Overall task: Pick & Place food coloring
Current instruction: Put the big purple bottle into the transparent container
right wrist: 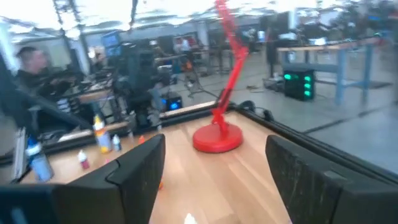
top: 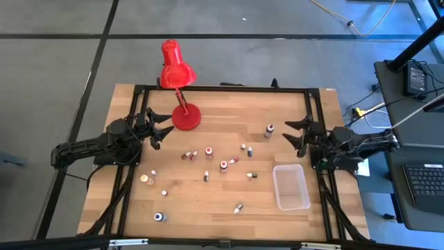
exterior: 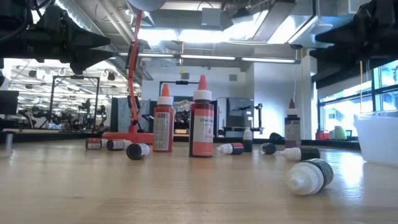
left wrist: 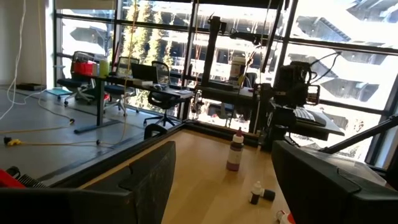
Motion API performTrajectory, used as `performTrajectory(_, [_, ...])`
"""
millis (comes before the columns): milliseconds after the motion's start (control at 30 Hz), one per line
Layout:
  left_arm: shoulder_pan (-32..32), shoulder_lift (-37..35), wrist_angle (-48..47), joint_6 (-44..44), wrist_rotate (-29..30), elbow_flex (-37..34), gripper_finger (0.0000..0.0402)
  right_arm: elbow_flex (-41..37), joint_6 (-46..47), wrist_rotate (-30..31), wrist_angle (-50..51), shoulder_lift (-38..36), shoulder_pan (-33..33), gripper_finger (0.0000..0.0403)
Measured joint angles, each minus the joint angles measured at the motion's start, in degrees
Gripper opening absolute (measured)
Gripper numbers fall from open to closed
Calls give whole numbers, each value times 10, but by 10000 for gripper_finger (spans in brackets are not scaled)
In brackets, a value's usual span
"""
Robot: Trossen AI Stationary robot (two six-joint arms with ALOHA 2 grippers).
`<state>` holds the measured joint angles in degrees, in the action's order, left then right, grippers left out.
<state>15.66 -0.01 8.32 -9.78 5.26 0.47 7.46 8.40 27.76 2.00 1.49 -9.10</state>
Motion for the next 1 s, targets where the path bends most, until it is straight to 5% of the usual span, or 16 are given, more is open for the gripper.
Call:
performTrajectory(200, [0,0,0,0,0,0,259,104,26,48,100,80,0,258])
performTrajectory(500, [0,0,0,0,0,0,259,302,112,49,293,304,36,255])
performTrajectory(667, [0,0,0,-1,0,0,259,420,165,-17,436,430,93,254])
performTrajectory(867, [0,0,0,-1,0,0,259,512,169,-122,496,564,176,254])
performTrajectory(1000, [0,0,0,-1,0,0,259,550,182,-136,542,641,233,254])
